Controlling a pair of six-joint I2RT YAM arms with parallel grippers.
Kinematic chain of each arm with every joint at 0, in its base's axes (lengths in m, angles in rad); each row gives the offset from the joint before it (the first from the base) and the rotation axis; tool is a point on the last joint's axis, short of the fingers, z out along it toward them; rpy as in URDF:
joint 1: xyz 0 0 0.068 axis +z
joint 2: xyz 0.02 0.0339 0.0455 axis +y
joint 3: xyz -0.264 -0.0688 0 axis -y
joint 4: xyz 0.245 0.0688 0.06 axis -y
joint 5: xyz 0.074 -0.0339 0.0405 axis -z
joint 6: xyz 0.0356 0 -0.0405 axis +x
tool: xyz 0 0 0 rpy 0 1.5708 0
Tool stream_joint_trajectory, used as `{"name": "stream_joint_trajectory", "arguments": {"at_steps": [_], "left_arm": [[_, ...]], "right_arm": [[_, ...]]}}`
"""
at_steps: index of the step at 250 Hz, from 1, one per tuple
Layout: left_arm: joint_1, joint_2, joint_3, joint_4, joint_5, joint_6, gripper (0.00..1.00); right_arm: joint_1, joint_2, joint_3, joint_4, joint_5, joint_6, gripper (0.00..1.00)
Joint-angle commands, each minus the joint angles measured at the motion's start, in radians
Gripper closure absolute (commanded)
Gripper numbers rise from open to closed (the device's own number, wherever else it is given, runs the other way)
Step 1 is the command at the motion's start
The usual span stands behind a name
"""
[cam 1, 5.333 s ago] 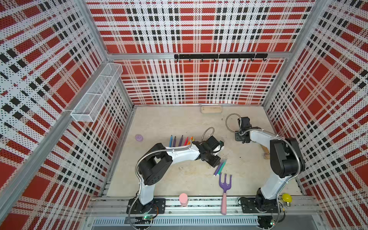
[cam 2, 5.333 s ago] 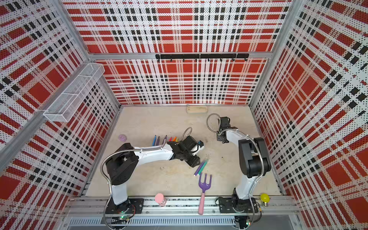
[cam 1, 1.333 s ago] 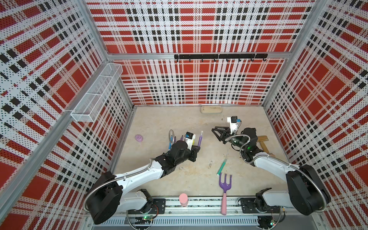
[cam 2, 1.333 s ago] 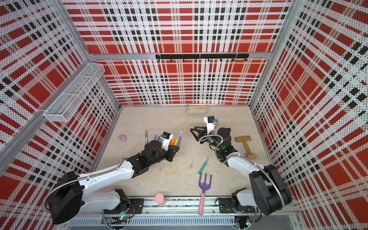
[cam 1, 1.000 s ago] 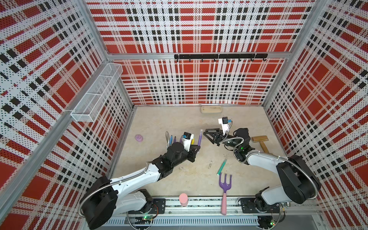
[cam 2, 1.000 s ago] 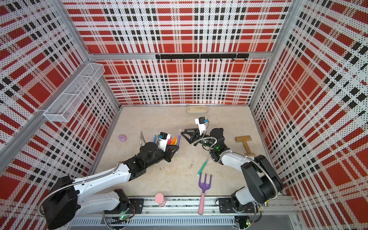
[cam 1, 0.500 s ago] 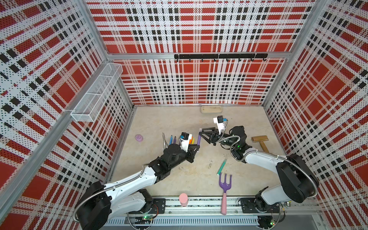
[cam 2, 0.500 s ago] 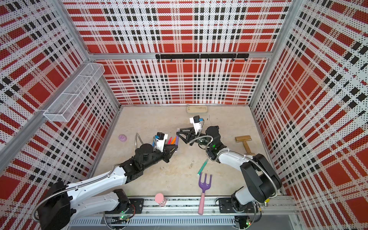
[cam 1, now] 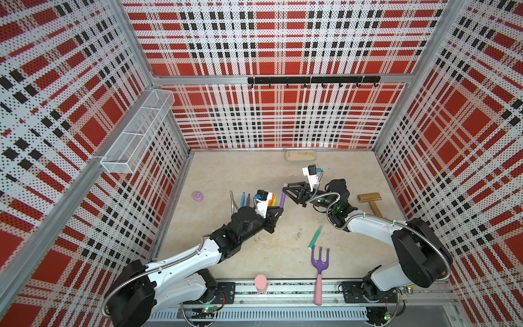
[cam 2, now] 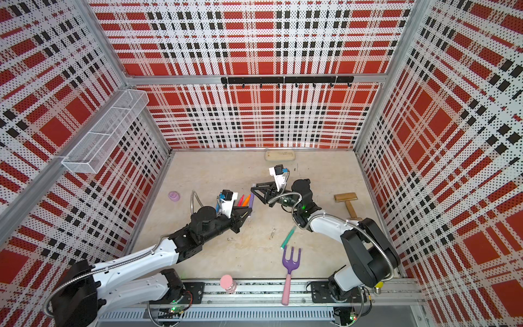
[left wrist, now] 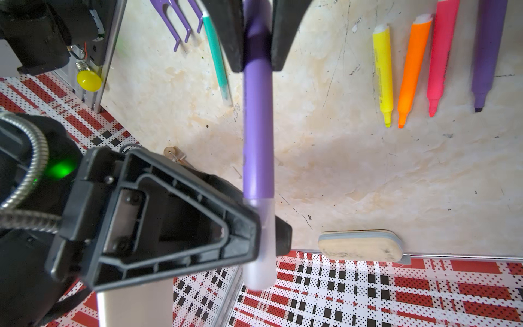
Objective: Remove pen caps from pens
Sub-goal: Open the pen cap on the pen.
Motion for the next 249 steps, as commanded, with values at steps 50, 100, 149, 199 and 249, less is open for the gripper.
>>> {"name": "stream_joint_trajectory", "arguments": {"at_steps": [50, 100, 149, 199, 249], "left_arm": [[-0.026, 0.031, 0.02, 0.024, -0.005, 0.02, 0.88], [-0.021, 0.023, 0.016, 0.024, -0.046, 0.02, 0.82], [-0.02, 0.038, 0.001, 0.099, -0.045, 0.025, 0.34], [-0.02, 0.076, 0.015, 0.122, -0.029, 0.031, 0.32], [-0.016, 0.131, 0.03, 0.12, -0.003, 0.027, 0.57]], "right_arm": [[0.005, 0.011, 0.005, 0.062, -0.024, 0.001, 0.87], [0.007, 0.004, 0.006, 0.052, -0.032, -0.011, 1.0], [0.034, 0.012, 0.024, 0.032, -0.019, -0.028, 1.0], [0.038, 0.009, 0.032, 0.018, -0.009, -0.038, 1.0], [0.038, 0.0, 0.035, 0.008, 0.001, -0.044, 1.0]]}}
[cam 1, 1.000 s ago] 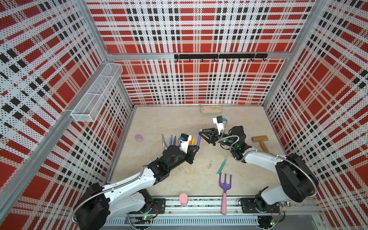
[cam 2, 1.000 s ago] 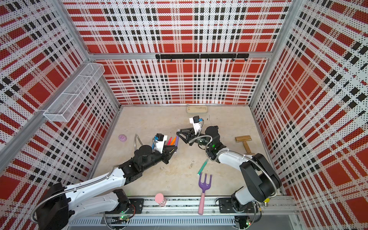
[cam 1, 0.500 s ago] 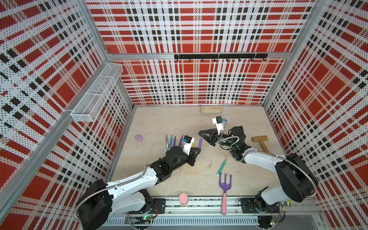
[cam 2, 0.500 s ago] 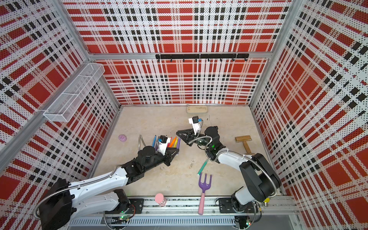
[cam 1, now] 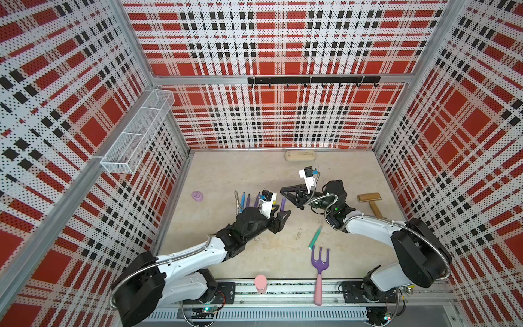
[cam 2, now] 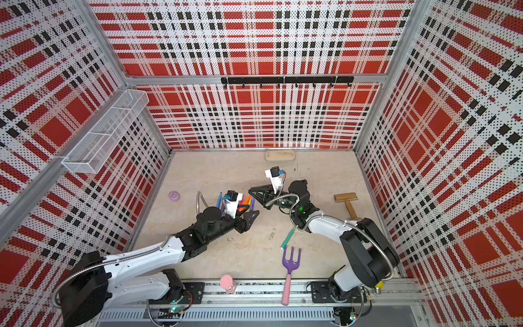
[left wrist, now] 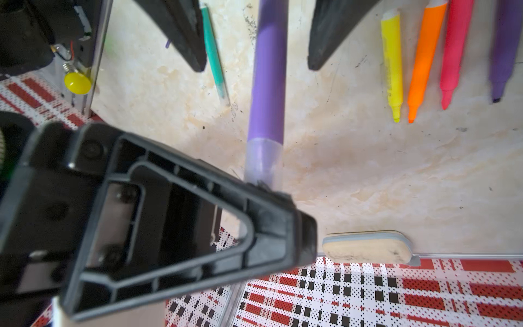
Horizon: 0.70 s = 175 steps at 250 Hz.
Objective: Remove pen caps from pens
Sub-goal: Open the pen cap on the pen.
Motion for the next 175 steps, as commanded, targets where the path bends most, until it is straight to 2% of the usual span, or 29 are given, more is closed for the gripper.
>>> {"name": "stream_joint_trajectory", "arguments": {"at_steps": [1, 82, 175], "left_arm": [[0.003, 0.025, 0.031, 0.031, 0.021, 0.003, 0.58], [0.011, 0.039, 0.036, 0.029, 0.026, -0.002, 1.0], [0.017, 0.102, 0.041, 0.017, 0.092, 0.005, 1.0]], "right_arm": [[0.004, -0.003, 0.03, 0.026, 0.015, -0.02, 1.0], [0.004, -0.007, 0.042, -0.004, 0.025, -0.039, 1.0], [-0.007, -0.006, 0.111, -0.041, 0.094, -0.07, 1.0]]}}
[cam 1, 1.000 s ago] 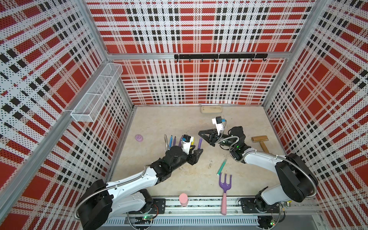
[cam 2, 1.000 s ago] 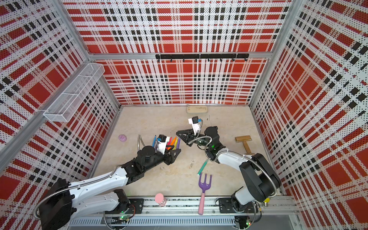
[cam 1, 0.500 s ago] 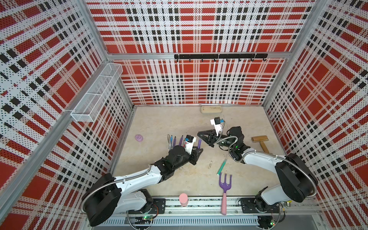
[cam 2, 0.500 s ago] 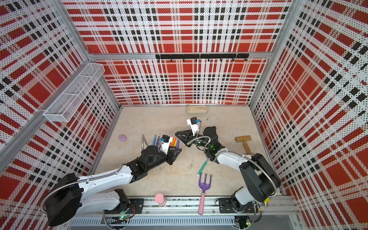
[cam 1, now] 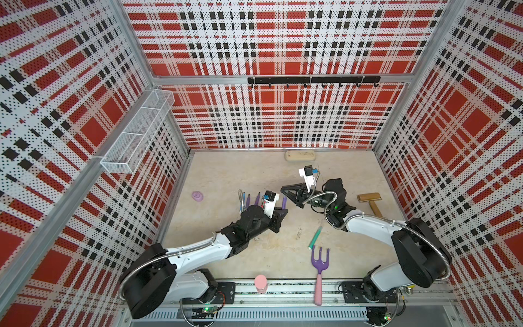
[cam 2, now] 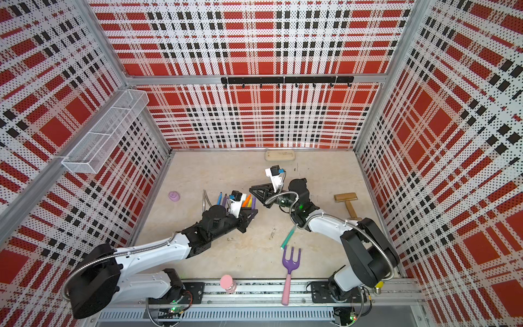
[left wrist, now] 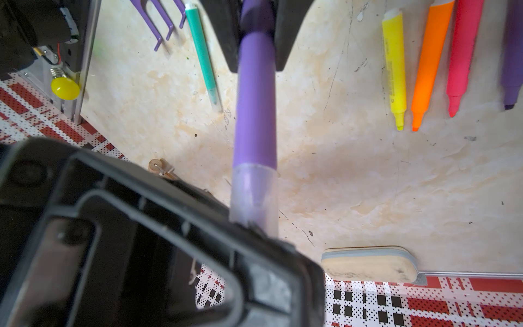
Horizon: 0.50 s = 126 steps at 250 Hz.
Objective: Remove pen caps from pens
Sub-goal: Open the pen cap on the pen.
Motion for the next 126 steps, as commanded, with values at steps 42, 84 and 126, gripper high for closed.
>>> {"name": "stream_joint_trajectory", "arguments": {"at_steps": [42, 84, 126], "left_arm": [[-0.001, 0.059, 0.023, -0.026, 0.085, -0.002, 1.0], [-0.002, 0.092, 0.022, -0.041, 0.112, -0.014, 1.0], [-0.001, 0.133, 0.032, -0.066, 0.138, -0.027, 1.0]], "right_arm": [[-0.028, -0.026, 0.15, -0.004, 0.085, -0.067, 1.0], [-0.047, -0.039, 0.199, -0.008, 0.141, -0.077, 1.0], [-0.07, -0.054, 0.191, 0.052, 0.202, -0.053, 1.0]]}}
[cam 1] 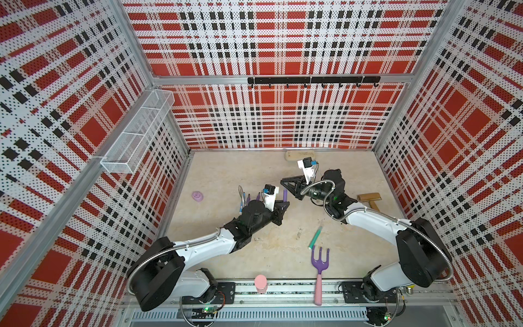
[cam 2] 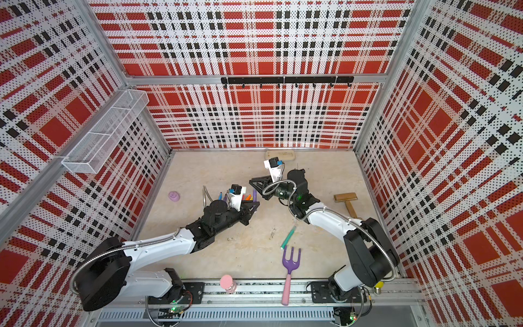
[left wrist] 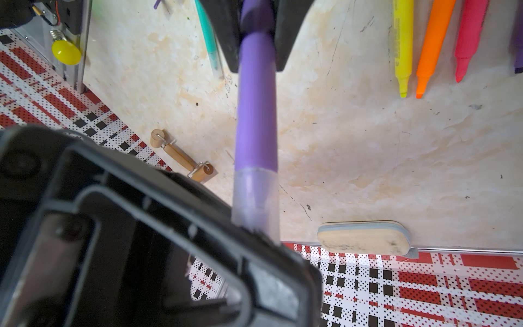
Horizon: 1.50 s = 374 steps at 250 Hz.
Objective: Remove pen caps from pens
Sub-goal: Open the pen cap on the pen, then place the pen at the center of the table.
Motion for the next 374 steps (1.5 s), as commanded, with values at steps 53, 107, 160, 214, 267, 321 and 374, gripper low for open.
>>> {"name": "stream_joint_trajectory", "arguments": {"at_steps": [53, 107, 160, 214, 267, 321, 374], "left_arm": [[-0.048, 0.104, 0.008, -0.206, 0.148, -0.004, 1.0], [-0.029, 0.131, 0.046, -0.291, 0.102, -0.004, 1.0], [0.03, 0.272, 0.28, -0.629, -0.049, 0.021, 1.0], [0.045, 0.483, 0.468, -0.747, -0.019, 0.038, 1.0], [0.036, 0.555, 0.551, -0.806, -0.078, 0.019, 1.0], [0.051, 0.578, 0.594, -0.883, -0.156, 0.026, 0.94], [0.051, 0.609, 0.62, -0.911, -0.173, 0.021, 0.87]], "right_arm": [[-0.063, -0.102, -0.017, 0.402, 0.219, 0.075, 1.0], [-0.067, -0.145, -0.006, 0.358, 0.238, 0.033, 1.0], [-0.067, -0.198, 0.068, -0.052, 0.412, -0.139, 1.0], [-0.067, -0.276, 0.008, -0.175, 0.51, -0.205, 1.0], [-0.096, -0.363, -0.047, -0.231, 0.513, -0.19, 1.0], [-0.139, -0.415, -0.064, -0.328, 0.544, -0.195, 1.0], [-0.247, -0.368, -0.063, -0.394, 0.51, -0.144, 1.0]]}}
